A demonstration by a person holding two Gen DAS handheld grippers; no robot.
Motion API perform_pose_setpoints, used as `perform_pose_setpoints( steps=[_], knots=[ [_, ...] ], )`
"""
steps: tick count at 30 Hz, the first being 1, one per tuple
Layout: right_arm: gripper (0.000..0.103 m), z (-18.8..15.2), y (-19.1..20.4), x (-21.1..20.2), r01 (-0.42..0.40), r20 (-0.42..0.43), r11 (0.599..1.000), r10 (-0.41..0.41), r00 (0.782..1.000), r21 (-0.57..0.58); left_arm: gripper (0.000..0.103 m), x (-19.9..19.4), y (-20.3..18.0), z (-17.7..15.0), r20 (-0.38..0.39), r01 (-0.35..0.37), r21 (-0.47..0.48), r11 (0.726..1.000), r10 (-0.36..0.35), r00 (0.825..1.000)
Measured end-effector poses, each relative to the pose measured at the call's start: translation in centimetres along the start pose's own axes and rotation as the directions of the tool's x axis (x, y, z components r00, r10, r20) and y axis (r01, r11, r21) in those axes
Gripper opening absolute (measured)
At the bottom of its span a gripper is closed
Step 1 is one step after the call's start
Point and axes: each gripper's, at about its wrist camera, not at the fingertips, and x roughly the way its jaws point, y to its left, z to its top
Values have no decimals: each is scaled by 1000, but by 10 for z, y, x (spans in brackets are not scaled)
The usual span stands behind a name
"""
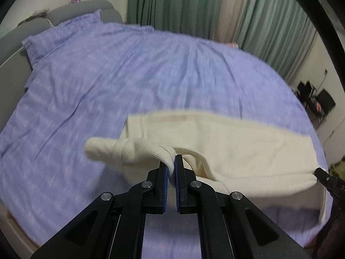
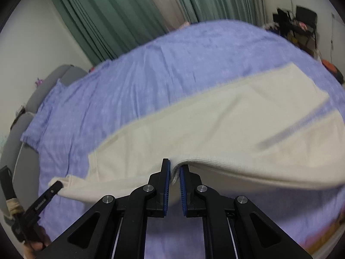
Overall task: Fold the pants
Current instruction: 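Lift the waistband with both grippers and fold it over toward the cuffs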
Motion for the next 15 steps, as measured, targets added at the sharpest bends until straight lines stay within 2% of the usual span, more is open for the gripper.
perform_pose_setpoints(
  steps=[5,8,15],
  knots=[
    [9,64,9,62,-16,12,999,16,1000,-32,8,55,-9,52,23,-30,-5,1000,30,999],
    [9,94,18,114,-15,-23,998,13,1000,-64,8,98,-4,73,-16,-49,-15,999,48,999],
    [9,106,26,214,32,-141,990,-52,989,-136,8,188,4,95,-129,-89,18,996,91,988]
  ],
)
